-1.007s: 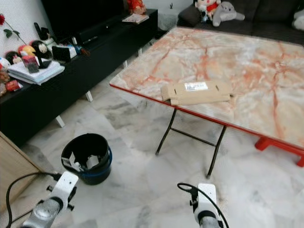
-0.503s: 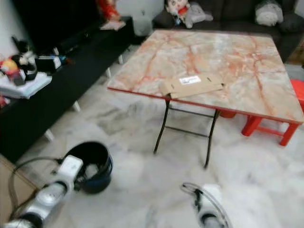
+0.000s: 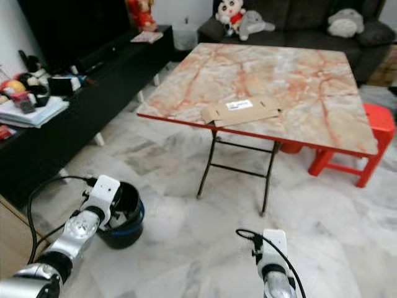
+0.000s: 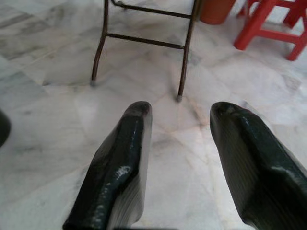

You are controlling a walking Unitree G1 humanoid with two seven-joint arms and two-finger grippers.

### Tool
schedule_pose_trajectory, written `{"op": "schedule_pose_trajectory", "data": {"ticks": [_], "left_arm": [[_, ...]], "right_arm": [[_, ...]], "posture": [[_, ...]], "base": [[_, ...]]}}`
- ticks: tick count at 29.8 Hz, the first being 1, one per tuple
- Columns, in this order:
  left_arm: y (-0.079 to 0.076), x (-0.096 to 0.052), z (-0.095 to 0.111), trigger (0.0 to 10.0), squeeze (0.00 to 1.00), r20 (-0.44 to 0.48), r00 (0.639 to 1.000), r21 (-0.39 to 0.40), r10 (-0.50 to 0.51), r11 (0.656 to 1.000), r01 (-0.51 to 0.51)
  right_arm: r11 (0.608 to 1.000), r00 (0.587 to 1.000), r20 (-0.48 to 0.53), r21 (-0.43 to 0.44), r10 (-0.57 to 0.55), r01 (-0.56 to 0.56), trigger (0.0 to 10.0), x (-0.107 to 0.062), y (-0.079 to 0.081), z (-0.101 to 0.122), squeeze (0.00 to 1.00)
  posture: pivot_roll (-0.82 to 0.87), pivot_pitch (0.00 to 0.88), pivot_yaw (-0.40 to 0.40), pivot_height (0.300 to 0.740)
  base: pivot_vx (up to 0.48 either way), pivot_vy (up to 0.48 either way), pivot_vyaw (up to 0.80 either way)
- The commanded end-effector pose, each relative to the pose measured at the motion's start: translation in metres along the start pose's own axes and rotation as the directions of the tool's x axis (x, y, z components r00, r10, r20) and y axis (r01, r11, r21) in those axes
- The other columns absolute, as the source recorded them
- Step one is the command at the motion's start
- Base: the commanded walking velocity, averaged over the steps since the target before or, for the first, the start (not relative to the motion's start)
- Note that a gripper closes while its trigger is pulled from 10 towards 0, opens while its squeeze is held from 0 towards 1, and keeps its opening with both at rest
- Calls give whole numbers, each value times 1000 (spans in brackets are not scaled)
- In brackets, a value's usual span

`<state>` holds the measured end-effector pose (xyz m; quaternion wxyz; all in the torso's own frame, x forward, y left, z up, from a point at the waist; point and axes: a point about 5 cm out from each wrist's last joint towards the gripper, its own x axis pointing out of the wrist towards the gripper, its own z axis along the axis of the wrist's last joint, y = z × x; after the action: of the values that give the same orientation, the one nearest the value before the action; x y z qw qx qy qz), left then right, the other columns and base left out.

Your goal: Picking trash to rubbish bin

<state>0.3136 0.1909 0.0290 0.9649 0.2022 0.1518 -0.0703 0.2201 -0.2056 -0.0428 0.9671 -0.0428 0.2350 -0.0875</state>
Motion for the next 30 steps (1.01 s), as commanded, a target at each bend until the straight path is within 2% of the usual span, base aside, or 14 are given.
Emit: {"op": "schedule_pose_trajectory", "data": {"ticks": [1, 8, 13, 14, 16, 19, 26, 28, 30], "left_arm": [[1, 2, 5, 10000, 0, 23, 1000, -7, -1, 1000, 1], [-1, 2, 8, 10000, 0, 44, 999, -23, -4, 1000, 5], [-2, 3, 19, 10000, 0, 109, 994, -30, 8, 1000, -5], [-2, 4, 27, 10000, 0, 157, 988, -25, 16, 1000, -12], [-2, 4, 30, 10000, 0, 171, 985, -24, 18, 1000, -15], [-4, 7, 45, 10000, 0, 230, 973, -40, 33, 999, -24], [-7, 10, 64, 10000, 0, 308, 951, -33, 23, 999, -14], [-7, 11, 73, 10000, 0, 341, 940, -39, 27, 999, -15], [-8, 11, 77, 10000, 0, 356, 934, -43, 25, 999, -10]], "right_arm": [[1000, 1000, 29, 11, -5, 5, 10000, 3, -1, 7, 0], [1000, 997, 71, 6, 7, -7, 10000, 6, 1, 16, 0], [1000, 988, 157, 4, 10, -11, 10000, 12, 2, 36, 0], [1000, 977, 210, 10, 18, -20, 10000, 14, 4, 47, 0], [1000, 974, 226, 13, 20, -23, 10000, 15, 5, 51, 0], [999, 943, 331, 5, 42, -46, 10000, 19, 12, 77, 0], [997, 881, 470, 19, 57, -75, 10000, 21, 19, 118, 0], [996, 850, 523, 29, 58, -86, 10000, 20, 21, 133, 0], [996, 841, 538, 26, 61, -89, 10000, 19, 22, 138, 0]], "posture": [[148, 33, 50, 740], [150, 32, 48, 740], [149, 29, 49, 740], [150, 27, 46, 740], [150, 27, 46, 740], [152, 27, 43, 740], [154, 30, 39, 740], [155, 29, 37, 740], [154, 29, 37, 740]], "base": [[424, 0, 0], [424, 0, 0], [425, 0, 0], [424, 0, 0], [424, 0, 0], [428, 0, 0], [428, 0, 0], [424, 0, -741], [426, 0, -800]]}}
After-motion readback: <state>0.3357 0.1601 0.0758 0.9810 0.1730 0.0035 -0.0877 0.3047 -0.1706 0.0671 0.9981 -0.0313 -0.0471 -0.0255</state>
